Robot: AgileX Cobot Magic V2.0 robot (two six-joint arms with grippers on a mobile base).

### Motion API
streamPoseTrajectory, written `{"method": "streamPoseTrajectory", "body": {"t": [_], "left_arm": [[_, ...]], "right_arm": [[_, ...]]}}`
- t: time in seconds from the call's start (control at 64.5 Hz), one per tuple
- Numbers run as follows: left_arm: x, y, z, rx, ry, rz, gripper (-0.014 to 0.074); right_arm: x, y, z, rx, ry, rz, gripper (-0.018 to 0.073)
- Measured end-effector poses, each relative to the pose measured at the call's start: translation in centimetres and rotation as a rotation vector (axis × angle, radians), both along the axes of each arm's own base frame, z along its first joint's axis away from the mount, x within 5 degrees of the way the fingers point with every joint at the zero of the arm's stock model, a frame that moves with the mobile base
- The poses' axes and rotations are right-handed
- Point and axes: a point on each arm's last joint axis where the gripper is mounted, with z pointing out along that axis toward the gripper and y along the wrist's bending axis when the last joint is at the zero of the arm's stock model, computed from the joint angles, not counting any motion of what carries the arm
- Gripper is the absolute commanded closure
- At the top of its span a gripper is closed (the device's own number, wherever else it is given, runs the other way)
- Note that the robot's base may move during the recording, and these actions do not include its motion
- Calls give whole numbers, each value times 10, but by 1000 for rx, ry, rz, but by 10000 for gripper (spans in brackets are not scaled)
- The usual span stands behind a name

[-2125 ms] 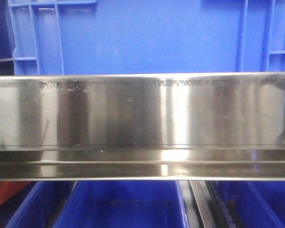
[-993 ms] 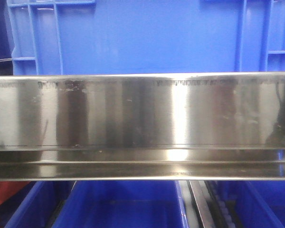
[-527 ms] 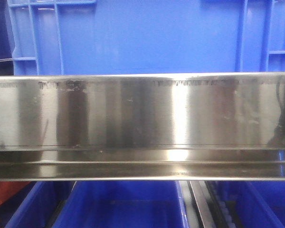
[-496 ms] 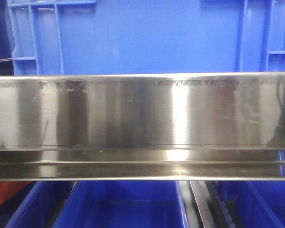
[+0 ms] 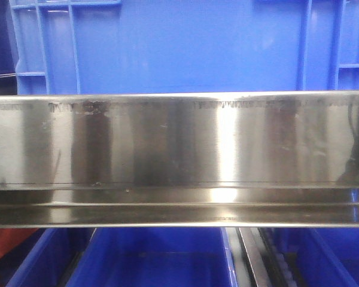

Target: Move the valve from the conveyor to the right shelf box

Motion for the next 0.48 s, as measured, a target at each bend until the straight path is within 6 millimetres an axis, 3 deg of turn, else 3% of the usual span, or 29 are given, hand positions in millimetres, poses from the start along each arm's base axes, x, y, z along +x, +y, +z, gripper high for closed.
{"method": "streamPoseTrajectory", "body": {"t": [0.481], "left_arm": [[0, 0, 0, 0, 0, 0, 707]], "right_arm": [[0, 0, 0, 2, 0, 0, 713]]}}
